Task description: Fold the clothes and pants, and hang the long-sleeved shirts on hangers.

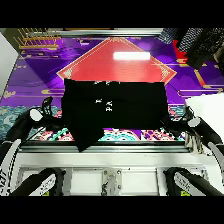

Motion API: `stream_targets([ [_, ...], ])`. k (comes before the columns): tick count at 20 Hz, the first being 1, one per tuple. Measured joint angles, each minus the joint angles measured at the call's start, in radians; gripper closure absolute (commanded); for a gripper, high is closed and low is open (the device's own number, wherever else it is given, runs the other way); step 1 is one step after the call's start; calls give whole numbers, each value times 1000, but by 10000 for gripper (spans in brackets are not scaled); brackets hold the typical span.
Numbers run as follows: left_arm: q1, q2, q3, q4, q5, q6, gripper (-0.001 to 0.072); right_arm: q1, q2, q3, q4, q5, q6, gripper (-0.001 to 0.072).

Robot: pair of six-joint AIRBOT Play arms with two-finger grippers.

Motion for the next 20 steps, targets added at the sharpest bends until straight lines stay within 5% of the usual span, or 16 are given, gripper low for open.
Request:
stream_targets([
  [10,-14,-8,-185,-166,111,-53,230,7,-4,0,1,-18,0,702],
  [11,-40,-20,-182,-182,123,-53,297,7,-4,0,1,-17,0,702],
  [12,-64,-35,-175,-189,130,-56,573,7,-4,0,1,-17,0,702],
  [13,-88,-54,-164,-186,131,-56,700,7,-3,0,1,-16,-1,702],
  [20,-145,26,-64,-42,-74,-29,699,-24,70,80,-143,171,-28,703],
])
